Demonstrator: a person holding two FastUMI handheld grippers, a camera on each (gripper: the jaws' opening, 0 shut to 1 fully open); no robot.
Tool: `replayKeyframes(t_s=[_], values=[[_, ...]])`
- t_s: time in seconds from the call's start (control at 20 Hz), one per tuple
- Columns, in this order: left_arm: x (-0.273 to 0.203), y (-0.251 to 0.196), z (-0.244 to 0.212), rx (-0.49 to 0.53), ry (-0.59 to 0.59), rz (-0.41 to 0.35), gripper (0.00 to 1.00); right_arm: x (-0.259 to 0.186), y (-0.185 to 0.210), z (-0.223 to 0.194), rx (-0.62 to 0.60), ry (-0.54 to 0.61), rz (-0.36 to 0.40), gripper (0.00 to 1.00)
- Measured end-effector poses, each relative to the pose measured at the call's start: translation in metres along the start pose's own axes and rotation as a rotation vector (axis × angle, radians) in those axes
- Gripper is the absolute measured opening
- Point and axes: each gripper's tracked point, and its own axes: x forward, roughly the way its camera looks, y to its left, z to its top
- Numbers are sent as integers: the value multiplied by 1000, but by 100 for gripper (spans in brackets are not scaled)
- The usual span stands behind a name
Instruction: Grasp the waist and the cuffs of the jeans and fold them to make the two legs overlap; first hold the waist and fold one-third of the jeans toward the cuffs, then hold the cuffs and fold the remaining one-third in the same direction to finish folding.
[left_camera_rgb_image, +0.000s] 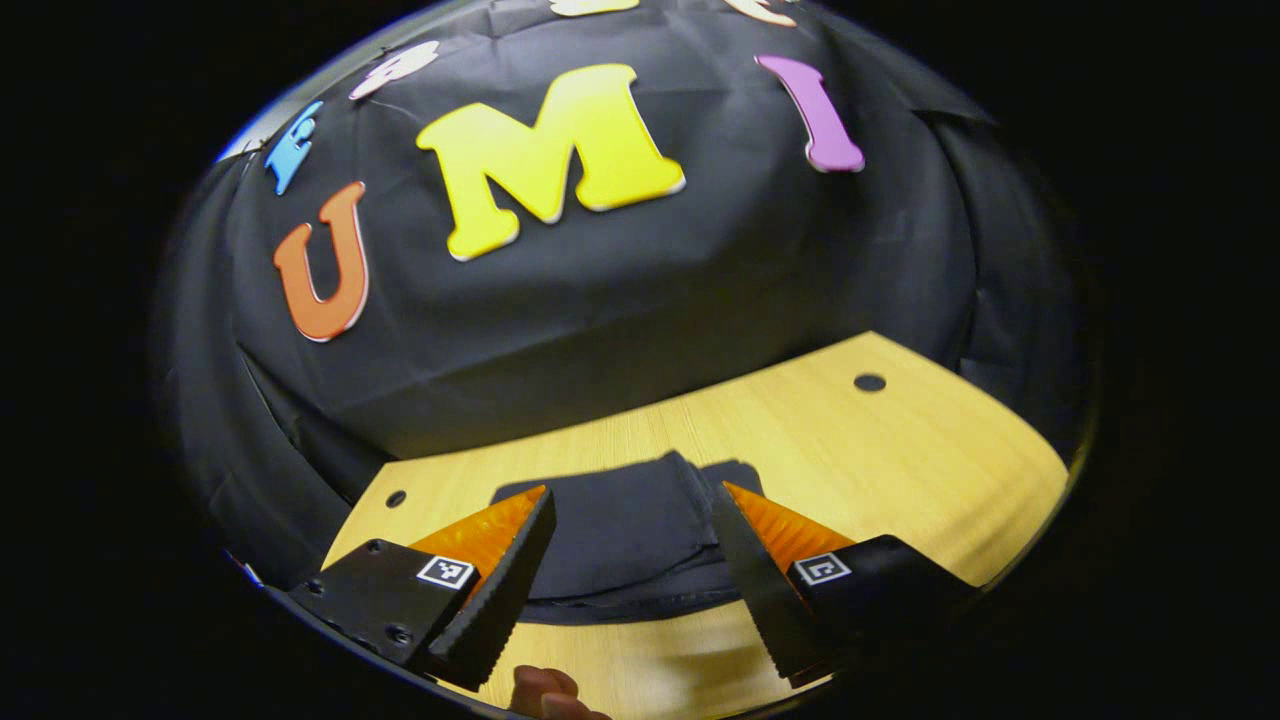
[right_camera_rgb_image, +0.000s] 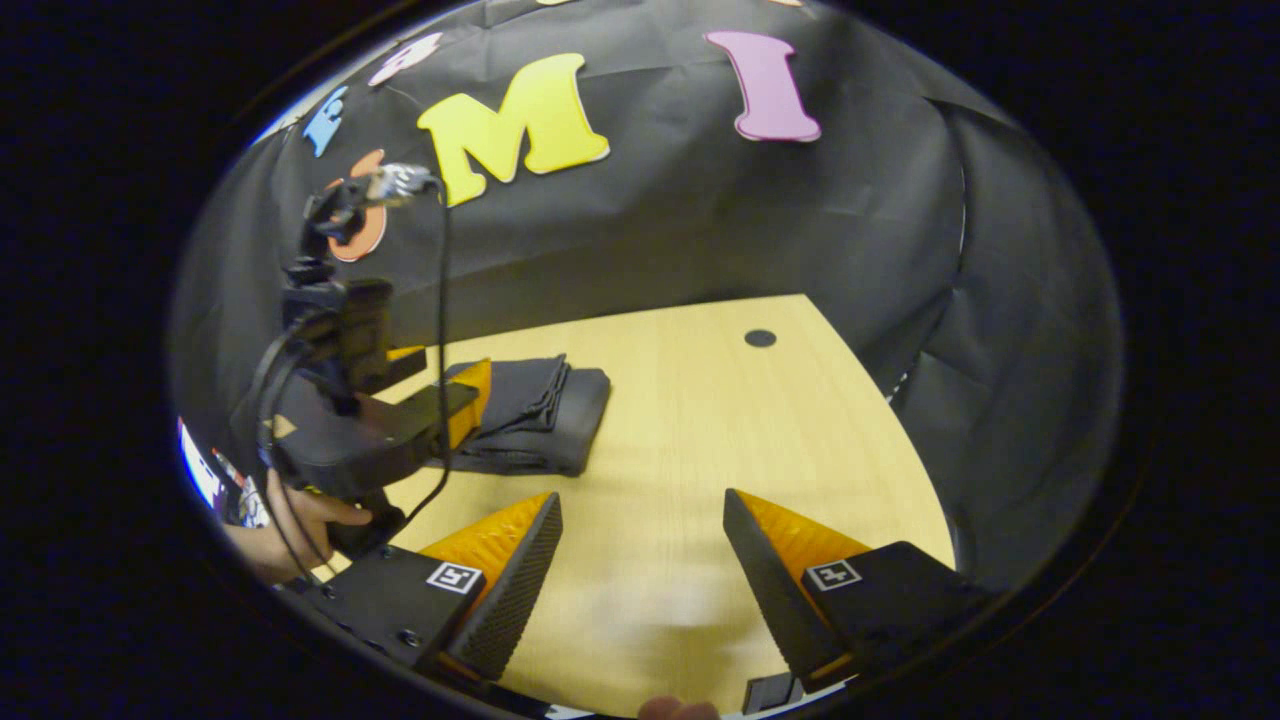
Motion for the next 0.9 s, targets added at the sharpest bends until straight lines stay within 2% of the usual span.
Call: replayKeyframes(t_s=[0.1,0.25,0.4,0.5,0.6,0.75,0.9], values=[[-32,24,50,-62,-106,4,99,-13,19,38,-37,-105,8,100],[-85,74,120,-183,-269,16,99,-60,55,103,-127,-330,5,98],[-148,114,156,-317,-375,6,99,-124,104,155,-214,-560,-1,100],[-196,143,166,-339,-414,6,96,-164,143,162,-242,-642,25,98],[-233,163,158,-346,-418,12,99,-187,163,153,-241,-659,15,99],[-277,183,137,-362,-411,23,98,-219,181,135,-179,-661,-12,99],[-309,187,110,-357,-389,25,98,-242,185,116,-185,-673,-42,99]])
